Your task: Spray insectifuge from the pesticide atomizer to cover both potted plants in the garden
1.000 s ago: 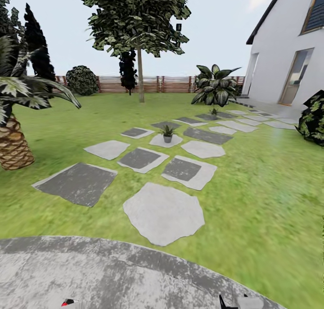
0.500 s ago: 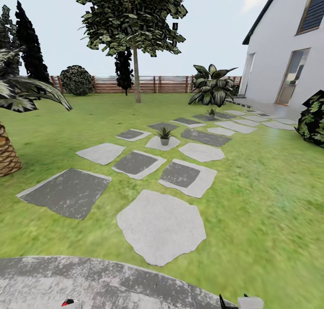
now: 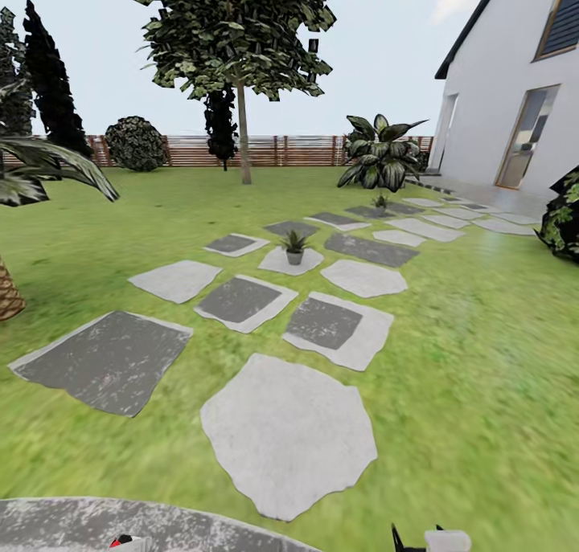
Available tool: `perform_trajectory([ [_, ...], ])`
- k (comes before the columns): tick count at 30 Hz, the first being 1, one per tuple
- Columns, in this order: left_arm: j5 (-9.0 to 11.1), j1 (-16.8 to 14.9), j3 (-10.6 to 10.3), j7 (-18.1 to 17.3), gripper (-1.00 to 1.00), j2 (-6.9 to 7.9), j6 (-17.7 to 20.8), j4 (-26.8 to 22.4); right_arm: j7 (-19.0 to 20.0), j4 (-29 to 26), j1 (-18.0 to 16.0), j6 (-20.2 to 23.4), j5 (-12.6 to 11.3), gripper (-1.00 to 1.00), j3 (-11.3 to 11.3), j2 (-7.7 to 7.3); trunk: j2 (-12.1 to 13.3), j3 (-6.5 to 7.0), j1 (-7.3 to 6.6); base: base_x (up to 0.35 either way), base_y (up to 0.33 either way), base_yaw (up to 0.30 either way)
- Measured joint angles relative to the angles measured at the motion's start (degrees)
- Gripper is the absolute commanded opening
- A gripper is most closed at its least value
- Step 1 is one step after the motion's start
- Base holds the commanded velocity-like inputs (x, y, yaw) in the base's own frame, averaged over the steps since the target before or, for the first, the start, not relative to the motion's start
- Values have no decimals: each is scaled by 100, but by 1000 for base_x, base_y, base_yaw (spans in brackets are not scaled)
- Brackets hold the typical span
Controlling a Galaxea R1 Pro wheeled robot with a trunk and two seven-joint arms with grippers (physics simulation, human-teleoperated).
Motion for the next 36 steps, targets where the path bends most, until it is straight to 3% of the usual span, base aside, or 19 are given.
perform_trajectory([
  [36, 0, 0, 0, -1, -100, 0, 8, 0, 0, 0, 0, 1, 0, 100, 0, 0, 0, 0, 0, 338, 0, 0],
])
